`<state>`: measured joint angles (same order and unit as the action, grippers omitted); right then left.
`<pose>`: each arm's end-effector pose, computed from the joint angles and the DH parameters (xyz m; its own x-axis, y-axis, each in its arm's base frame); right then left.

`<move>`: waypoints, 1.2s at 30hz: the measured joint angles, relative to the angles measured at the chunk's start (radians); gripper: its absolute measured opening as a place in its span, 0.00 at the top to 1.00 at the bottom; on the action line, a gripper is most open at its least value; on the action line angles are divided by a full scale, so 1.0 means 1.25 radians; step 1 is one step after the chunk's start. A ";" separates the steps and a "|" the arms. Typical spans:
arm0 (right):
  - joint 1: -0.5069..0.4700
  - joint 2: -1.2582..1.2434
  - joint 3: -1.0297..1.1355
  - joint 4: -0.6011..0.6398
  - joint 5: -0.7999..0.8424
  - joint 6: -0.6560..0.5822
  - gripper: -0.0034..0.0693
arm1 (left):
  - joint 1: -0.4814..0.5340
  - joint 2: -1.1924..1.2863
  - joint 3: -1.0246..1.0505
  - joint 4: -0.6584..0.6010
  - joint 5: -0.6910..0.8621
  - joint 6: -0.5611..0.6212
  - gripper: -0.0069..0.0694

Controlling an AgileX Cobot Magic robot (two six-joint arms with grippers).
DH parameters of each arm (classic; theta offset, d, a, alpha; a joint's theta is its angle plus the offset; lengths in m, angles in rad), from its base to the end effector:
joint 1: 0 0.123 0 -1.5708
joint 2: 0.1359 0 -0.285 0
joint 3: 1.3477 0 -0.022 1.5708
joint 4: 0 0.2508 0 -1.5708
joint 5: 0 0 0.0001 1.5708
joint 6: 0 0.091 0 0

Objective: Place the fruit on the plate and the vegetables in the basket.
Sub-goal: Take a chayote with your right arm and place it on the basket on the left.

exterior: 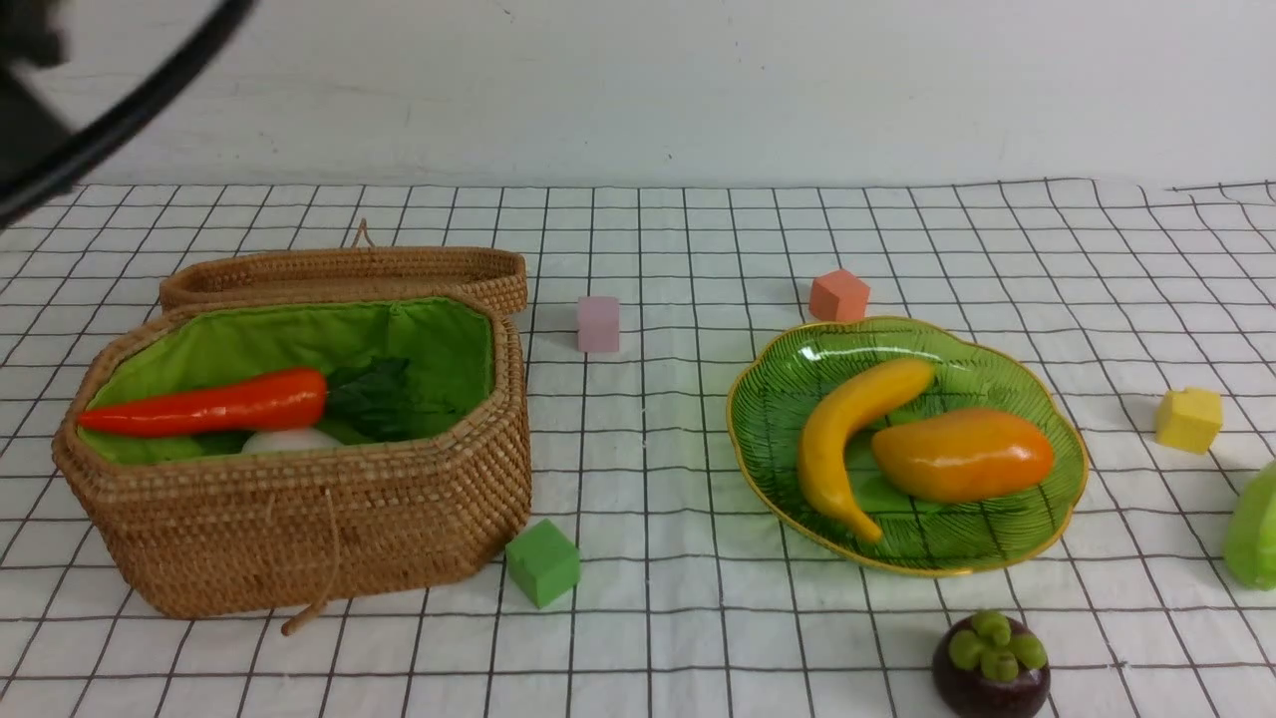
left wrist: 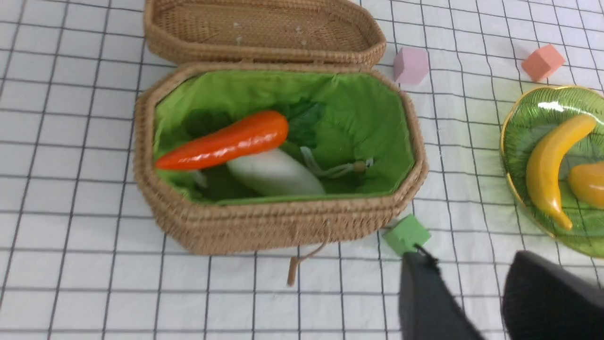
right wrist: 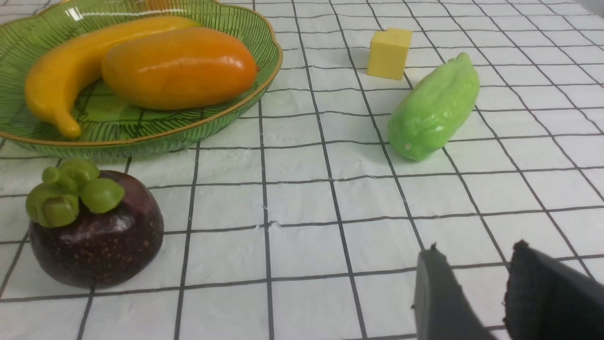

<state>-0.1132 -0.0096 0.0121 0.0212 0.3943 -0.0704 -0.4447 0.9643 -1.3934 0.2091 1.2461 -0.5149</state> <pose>0.0517 -0.0051 0.1742 -0.3076 -0.0162 -0.9514 0.0897 0.9949 -0.0459 0.1385 -0.0461 0.4609 -0.6634 -0.1536 -0.7323 0.0019 0.9784 -0.2069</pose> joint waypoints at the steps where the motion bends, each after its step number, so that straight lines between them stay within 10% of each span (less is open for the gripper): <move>1: 0.000 0.000 0.000 0.000 0.000 0.000 0.62 | 0.000 -0.060 0.059 -0.002 0.000 -0.007 0.79; 8: 0.000 0.000 0.000 0.000 0.000 0.000 0.62 | 0.000 -0.273 0.478 -0.099 -0.078 -0.066 0.93; 19: 0.000 0.000 0.000 0.000 0.000 0.000 0.62 | 0.000 -0.347 0.604 -0.132 -0.190 -0.071 0.93; 36: 0.000 0.000 0.000 0.000 0.000 0.000 0.62 | 0.016 -0.373 0.642 0.175 -0.554 -0.192 0.93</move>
<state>-0.1132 -0.0096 0.0121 0.0212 0.3943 -0.0704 -0.4247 0.4981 -0.5903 0.4275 0.5541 -0.7549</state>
